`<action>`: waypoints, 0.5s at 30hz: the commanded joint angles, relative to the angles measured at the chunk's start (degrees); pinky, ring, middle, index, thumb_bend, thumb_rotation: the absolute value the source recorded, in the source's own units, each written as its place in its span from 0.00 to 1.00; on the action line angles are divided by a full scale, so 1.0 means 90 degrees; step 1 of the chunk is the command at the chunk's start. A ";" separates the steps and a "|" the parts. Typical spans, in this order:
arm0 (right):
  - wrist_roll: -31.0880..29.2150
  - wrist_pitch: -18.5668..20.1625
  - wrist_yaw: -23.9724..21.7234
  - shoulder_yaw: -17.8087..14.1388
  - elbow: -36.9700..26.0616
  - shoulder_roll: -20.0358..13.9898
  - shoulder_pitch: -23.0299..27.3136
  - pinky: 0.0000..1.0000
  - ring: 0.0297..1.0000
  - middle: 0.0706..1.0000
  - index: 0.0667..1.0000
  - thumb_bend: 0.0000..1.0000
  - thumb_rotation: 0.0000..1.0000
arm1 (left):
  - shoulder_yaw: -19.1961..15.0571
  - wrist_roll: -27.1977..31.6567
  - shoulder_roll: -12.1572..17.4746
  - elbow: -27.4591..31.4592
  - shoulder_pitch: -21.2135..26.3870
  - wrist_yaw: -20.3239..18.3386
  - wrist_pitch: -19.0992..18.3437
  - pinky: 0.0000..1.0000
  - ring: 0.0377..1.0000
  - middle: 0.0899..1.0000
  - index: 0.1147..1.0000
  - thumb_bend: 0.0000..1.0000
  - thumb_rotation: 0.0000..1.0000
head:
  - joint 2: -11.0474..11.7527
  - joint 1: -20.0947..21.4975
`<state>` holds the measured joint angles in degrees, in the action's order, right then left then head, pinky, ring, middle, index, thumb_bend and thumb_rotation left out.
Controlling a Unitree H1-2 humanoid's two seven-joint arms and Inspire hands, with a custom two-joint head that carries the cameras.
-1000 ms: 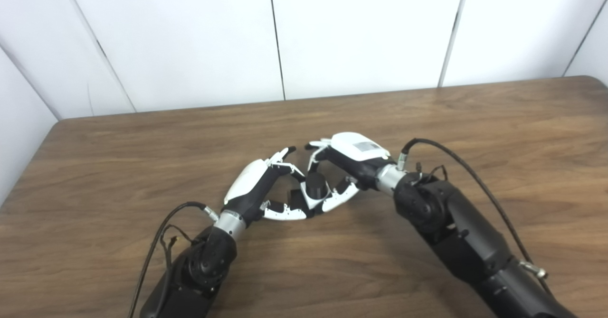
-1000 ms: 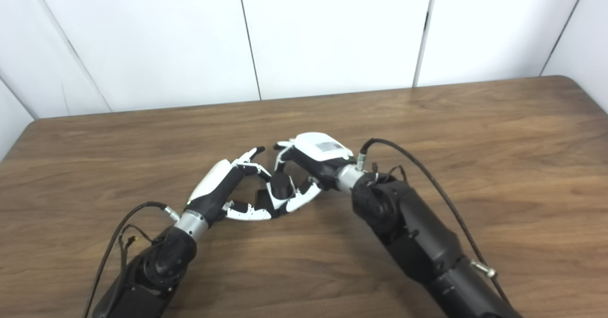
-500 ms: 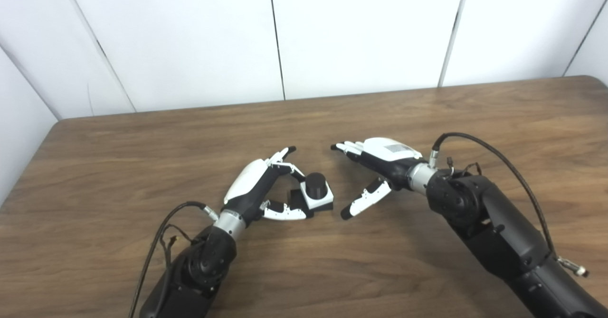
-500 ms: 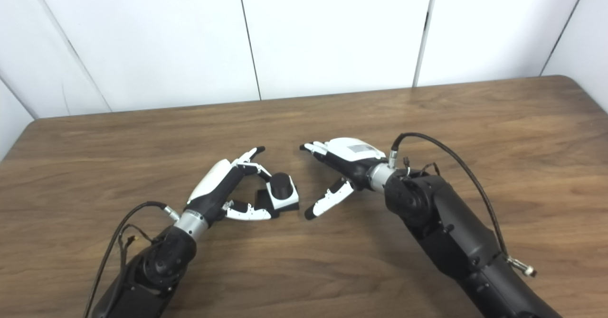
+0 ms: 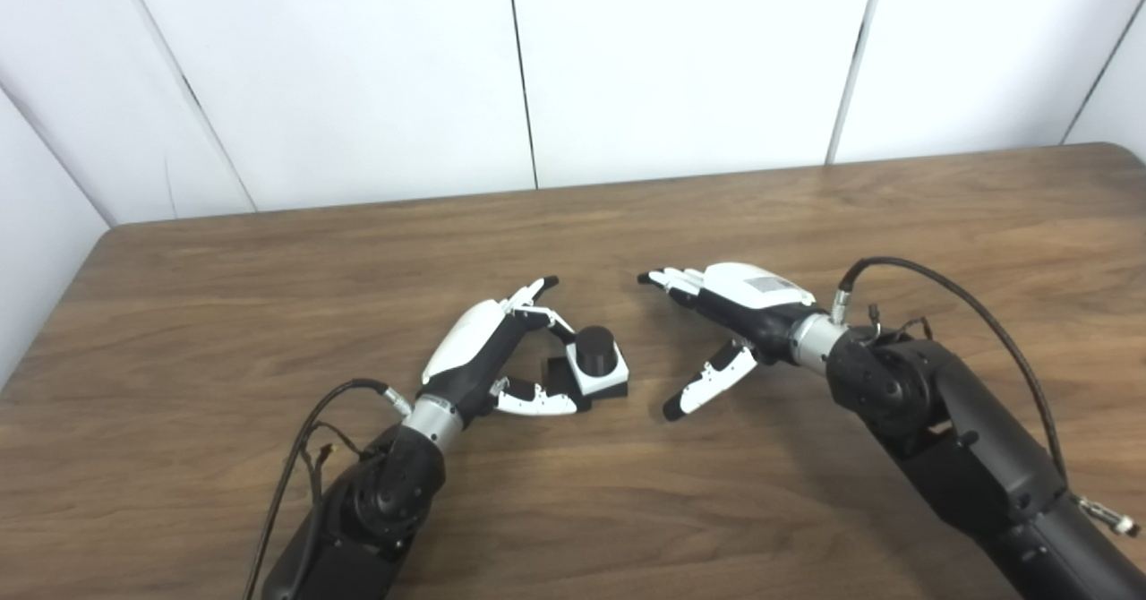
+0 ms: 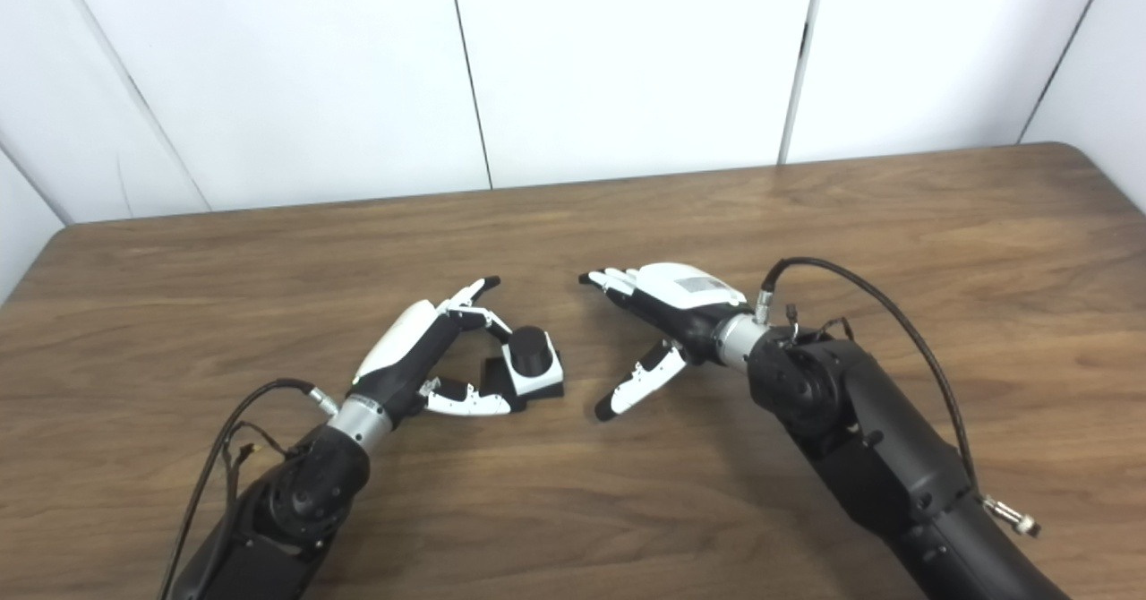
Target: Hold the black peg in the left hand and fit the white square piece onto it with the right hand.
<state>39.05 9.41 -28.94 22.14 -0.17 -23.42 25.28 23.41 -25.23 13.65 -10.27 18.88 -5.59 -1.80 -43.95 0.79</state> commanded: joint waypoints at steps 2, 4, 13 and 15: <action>0.0010 -0.0018 0.0034 -0.0031 -0.0004 -0.0105 0.0029 0.91 1.00 1.00 1.00 1.00 0.49 | 0.0191 -0.0364 0.0202 -0.0165 -0.0106 -0.0418 -0.0353 1.00 1.00 1.00 0.43 0.52 0.08 | -0.0012 0.0007; 0.0011 -0.0005 0.0044 -0.0028 -0.0004 -0.0094 0.0038 0.92 1.00 1.00 1.00 1.00 0.49 | 0.0214 -0.0414 0.0213 -0.0108 -0.0093 -0.0450 -0.0435 1.00 1.00 1.00 0.53 0.75 0.15 | -0.0018 0.0006; 0.0019 0.0035 0.0031 -0.0022 -0.0078 -0.0079 0.0032 0.93 1.00 1.00 1.00 1.00 0.49 | 0.0297 -0.0696 0.0261 -0.0014 -0.0061 -0.0587 -0.0642 0.97 1.00 1.00 0.80 0.97 0.23 | -0.0013 0.0001; 0.0030 0.0044 0.0023 -0.0014 -0.0094 -0.0078 0.0026 0.93 1.00 1.00 1.00 1.00 0.49 | 0.0292 -0.0772 0.0254 0.0021 -0.0071 -0.0609 -0.0711 0.96 1.00 1.00 0.84 0.98 0.24 | -0.0020 -0.0005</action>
<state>39.19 9.13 -28.20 22.28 -0.20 -23.36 24.85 24.90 -29.92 14.88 -8.87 19.44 -7.65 -4.24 -44.12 0.70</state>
